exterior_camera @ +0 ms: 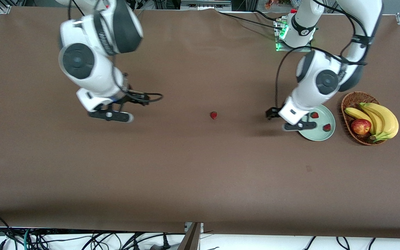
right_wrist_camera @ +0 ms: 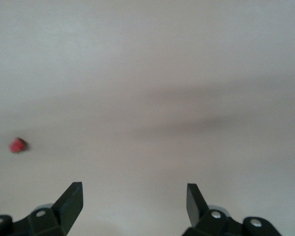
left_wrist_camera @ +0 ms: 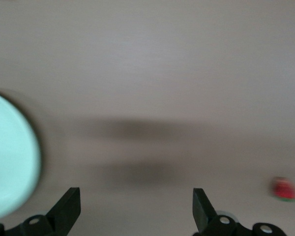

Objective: Collect all strawberries into plate
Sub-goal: 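Carry the third strawberry mid-table with the right gripper and release it, then reach the left gripper to the strawberry while the right gripper retracts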

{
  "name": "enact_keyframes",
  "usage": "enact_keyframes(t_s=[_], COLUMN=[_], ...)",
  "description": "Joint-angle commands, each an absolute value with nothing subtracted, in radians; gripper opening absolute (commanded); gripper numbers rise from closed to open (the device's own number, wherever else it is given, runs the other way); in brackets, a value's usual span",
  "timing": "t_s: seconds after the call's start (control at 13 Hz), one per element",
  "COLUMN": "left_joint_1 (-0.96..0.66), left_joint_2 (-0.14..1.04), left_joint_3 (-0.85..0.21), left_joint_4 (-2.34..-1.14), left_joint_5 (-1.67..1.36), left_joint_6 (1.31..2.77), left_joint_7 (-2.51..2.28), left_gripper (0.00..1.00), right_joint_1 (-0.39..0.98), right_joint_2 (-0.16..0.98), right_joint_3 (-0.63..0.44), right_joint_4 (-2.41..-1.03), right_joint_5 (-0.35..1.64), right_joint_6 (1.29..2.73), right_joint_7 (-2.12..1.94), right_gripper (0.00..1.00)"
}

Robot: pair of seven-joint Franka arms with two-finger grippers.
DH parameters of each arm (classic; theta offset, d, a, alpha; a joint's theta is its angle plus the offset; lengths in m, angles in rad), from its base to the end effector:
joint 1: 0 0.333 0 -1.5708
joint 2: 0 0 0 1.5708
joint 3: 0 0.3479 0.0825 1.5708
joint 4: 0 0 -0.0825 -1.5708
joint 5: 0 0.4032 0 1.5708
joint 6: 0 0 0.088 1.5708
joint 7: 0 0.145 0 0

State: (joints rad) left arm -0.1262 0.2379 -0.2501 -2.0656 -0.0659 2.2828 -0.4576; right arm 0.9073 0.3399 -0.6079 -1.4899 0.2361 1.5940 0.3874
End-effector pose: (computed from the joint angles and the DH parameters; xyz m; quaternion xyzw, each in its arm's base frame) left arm 0.5598 -0.2225 0.3011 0.9964 0.0654 -0.0285 0.0464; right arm 0.5950 0.2678 0.4805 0.9946 -0.0518 -0.0890 0.0098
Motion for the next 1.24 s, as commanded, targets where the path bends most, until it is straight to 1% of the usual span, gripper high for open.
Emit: enact_keyframes(t_s=[0.0,0.15,0.31,0.46,0.54,0.62,0.77,1.0,1.16], left_joint_1=[-0.158,-0.219,-0.265,-0.268,-0.273,-0.284,-0.299,-0.333,-0.345], left_joint_2=[0.253,0.305,0.386,0.495,0.546,0.589,0.664,0.721,0.738], left_joint_3=[-0.352,-0.394,-0.423,-0.471,-0.479,-0.480,-0.479,-0.466,-0.456], left_joint_4=[-1.996,-1.933,-1.870,-1.801,-1.774,-1.746,-1.711,-1.706,-1.706], left_joint_5=[-0.054,0.023,0.119,0.216,0.257,0.293,0.359,0.385,0.390], left_joint_6=[2.267,2.267,2.267,2.275,2.278,2.278,2.295,2.370,2.399], left_joint_7=[-0.636,-0.798,-0.934,-1.026,-1.066,-1.112,-1.156,-1.198,-1.201], left_gripper=[1.00,1.00,1.00,1.00,1.00,1.00,1.00,1.00,1.00], right_joint_1=[0.712,0.558,0.406,0.263,0.195,0.166,0.163,0.164,0.164], right_joint_2=[0.152,0.062,-0.004,-0.046,-0.057,-0.066,-0.075,-0.074,-0.063], right_joint_3=[-0.424,-0.297,-0.174,-0.073,-0.031,-0.022,-0.032,-0.035,-0.034], right_joint_4=[-1.610,-1.673,-1.710,-1.730,-1.730,-1.730,-1.729,-1.703,-1.678], right_joint_5=[0.137,0.074,0.048,0.035,0.034,0.029,0.023,0.015,-0.004], right_joint_6=[1.568,1.568,1.566,1.556,1.549,1.546,1.545,1.539,1.545], right_joint_7=[0.298,0.229,0.190,0.123,0.082,0.037,0.015,0.028,0.029], right_gripper=[0.96,0.96,0.99,0.99,0.99,1.00,1.00,1.00,1.00])
